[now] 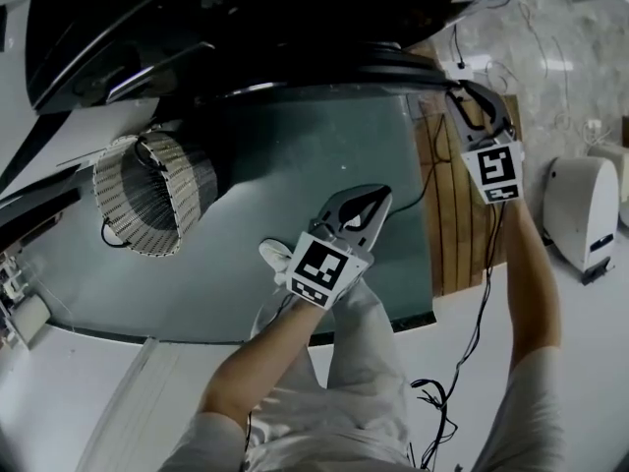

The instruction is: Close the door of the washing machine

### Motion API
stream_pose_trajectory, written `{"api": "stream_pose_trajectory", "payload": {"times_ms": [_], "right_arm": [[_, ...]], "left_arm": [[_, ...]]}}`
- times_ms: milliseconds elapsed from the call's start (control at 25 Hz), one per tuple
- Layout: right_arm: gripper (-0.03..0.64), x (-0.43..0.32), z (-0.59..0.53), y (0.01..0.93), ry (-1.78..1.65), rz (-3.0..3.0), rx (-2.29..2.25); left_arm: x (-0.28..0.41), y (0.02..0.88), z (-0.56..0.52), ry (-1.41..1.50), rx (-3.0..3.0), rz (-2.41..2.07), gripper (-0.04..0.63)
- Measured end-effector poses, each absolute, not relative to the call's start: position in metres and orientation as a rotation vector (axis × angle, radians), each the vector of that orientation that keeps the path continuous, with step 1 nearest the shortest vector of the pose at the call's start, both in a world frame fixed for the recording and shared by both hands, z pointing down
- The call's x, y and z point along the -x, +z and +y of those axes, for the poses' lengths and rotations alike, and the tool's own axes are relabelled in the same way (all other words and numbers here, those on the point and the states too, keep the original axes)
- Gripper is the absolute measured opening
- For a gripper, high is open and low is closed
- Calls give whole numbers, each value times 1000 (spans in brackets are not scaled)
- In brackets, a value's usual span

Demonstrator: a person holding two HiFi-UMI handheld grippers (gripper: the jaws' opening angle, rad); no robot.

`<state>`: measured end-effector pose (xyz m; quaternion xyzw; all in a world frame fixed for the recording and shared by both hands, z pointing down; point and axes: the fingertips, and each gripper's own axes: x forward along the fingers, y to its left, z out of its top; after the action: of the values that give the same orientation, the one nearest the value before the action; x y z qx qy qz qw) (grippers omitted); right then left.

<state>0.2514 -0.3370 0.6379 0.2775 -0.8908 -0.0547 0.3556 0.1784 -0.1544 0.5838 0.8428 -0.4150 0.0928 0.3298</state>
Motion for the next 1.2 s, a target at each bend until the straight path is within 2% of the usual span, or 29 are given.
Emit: {"api": "stream_pose_trajectory", "payload": {"times_ms": [280, 760, 1200], "right_arm": [[107, -239, -376, 636, -191, -2303, -698], [106, -226, -408, 635, -212, -2305, -711], [109, -227, -408, 636, -174, -2314, -839]], "left_arm": [[-174, 586, -167, 263, -2251, -1098, 3], [-140, 544, -297, 236, -2417, -1386, 3], [-142, 551, -295, 212, -2411, -1364, 3]]}}
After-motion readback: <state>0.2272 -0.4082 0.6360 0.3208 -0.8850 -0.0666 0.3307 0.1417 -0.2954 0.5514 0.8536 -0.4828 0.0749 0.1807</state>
